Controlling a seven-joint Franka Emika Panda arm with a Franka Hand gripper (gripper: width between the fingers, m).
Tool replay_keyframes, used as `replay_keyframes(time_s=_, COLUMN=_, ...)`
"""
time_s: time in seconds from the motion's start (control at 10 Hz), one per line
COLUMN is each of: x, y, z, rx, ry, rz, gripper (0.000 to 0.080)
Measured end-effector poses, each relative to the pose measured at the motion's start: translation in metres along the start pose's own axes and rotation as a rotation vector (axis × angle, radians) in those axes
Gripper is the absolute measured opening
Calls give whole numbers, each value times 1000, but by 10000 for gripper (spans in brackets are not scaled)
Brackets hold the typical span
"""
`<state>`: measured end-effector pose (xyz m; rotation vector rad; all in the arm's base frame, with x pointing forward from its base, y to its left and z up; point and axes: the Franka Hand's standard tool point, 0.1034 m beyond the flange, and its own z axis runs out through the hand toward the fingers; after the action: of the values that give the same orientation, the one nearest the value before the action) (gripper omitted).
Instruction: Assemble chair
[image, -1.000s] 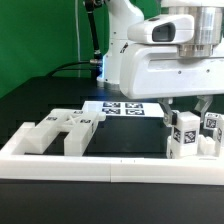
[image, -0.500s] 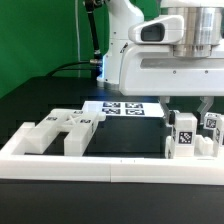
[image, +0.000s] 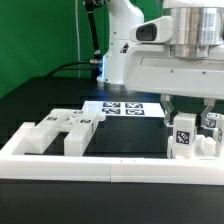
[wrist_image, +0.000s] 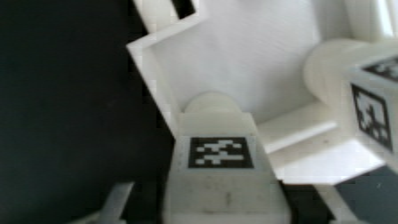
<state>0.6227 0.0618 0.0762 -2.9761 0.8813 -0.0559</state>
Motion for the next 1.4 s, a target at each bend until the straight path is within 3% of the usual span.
replay_keyframes(time_s=0.6, x=-1, y=-2, z=0, rx=9, ry=-1, rz=399, gripper=291)
replay_keyframes(time_s=0.8, x=-1, y=-2, z=1, rx=8, ry=-1, rz=374, gripper=291)
replay_keyframes(time_s=1.0, x=0, y=0, z=0, rx=2, ry=-8, rz=258, gripper=535)
replay_keyframes(time_s=1.1, x=0, y=0, z=0, rx=2, ry=-8, rz=179, gripper=614)
replay_keyframes(time_s=1.4, x=1, y=1, z=2, rx=2, ry=-7, rz=-87, gripper=648)
